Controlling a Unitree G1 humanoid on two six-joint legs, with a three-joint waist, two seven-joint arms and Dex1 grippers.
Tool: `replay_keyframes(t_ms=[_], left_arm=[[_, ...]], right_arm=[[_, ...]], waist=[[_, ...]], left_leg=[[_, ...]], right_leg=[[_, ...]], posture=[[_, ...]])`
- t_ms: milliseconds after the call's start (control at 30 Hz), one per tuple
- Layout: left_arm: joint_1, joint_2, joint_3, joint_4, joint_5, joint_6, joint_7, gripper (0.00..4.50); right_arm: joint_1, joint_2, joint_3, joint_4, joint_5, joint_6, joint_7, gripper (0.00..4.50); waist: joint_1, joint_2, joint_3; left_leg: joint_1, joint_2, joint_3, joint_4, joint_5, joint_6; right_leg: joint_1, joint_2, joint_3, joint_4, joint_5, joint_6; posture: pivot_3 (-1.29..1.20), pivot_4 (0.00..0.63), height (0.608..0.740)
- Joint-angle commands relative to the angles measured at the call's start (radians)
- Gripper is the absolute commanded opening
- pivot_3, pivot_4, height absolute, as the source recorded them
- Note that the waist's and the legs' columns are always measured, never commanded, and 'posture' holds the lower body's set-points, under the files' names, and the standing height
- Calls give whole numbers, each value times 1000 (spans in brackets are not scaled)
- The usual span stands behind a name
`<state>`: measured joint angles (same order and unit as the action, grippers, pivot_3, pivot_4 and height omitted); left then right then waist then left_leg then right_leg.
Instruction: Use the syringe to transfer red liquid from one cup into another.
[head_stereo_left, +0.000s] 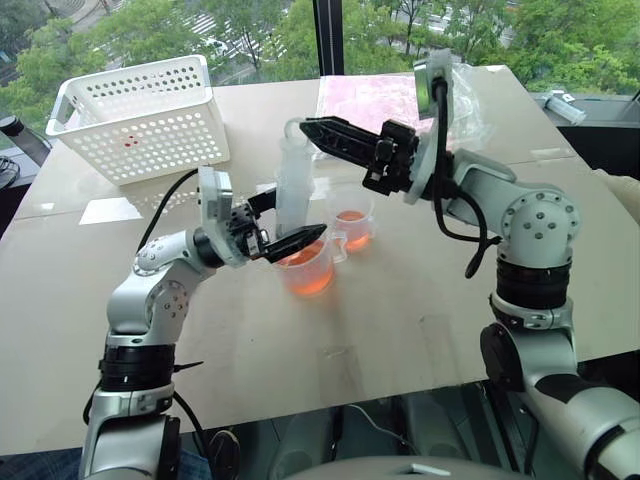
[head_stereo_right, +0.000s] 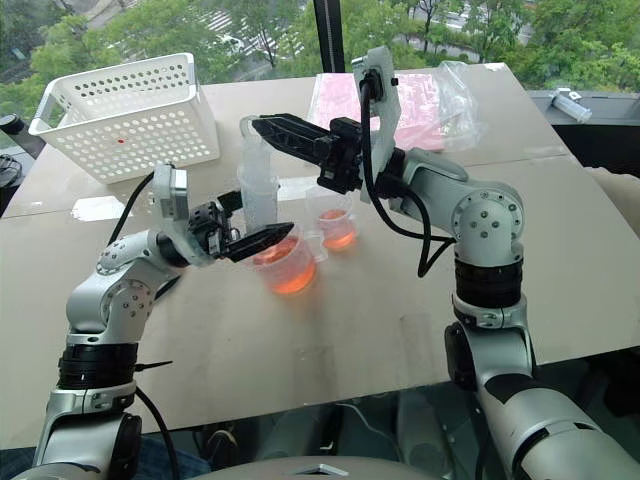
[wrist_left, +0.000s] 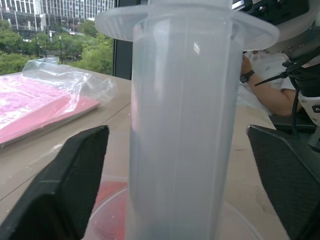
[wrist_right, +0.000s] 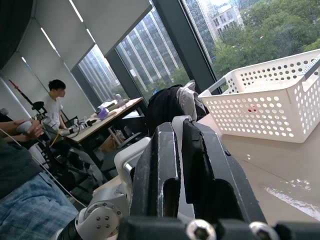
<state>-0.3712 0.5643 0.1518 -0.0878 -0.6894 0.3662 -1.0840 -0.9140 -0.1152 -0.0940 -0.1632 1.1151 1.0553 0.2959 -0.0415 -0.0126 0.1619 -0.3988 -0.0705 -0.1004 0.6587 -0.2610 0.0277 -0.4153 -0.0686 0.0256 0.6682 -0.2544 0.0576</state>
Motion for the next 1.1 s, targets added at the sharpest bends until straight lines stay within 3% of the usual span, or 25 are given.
replay_keyframes(t_ms=[33,933,967,1000,1100], left_arm=[[14,7,4,-15,0,8,1,4471],[-16,0,20,-45,-42,64,36,4471],[-19,2,23,-46,-46,69,39,3980],[-22,4,26,-48,-48,70,37,3864],[-39,8,42,-59,-71,91,46,2475]], right_arm=[[-24,2,-10,-26,10,-22,1,0],[-22,-4,-11,-25,16,-10,-1,0],[-22,-3,-11,-25,16,-10,-2,0],[-21,-4,-11,-26,16,-10,-1,0],[-21,-4,-11,-25,19,-5,-1,0]], waist=[[0,0,0],[0,0,0],[0,0,0],[0,0,0],[0,0,0]], left_leg=[[0,0,0,0,0,0],[0,0,0,-1,0,0],[0,0,0,-1,0,0],[0,0,0,-1,0,0],[0,0,0,-2,0,0]], right_leg=[[0,0,0,0,0,0],[0,0,0,-1,0,0],[0,0,0,-1,0,0],[0,0,0,-1,0,0],[0,0,0,-1,0,0]], posture=[[0,150,740],[0,150,740],[0,150,740],[0,150,740],[0,150,740]])
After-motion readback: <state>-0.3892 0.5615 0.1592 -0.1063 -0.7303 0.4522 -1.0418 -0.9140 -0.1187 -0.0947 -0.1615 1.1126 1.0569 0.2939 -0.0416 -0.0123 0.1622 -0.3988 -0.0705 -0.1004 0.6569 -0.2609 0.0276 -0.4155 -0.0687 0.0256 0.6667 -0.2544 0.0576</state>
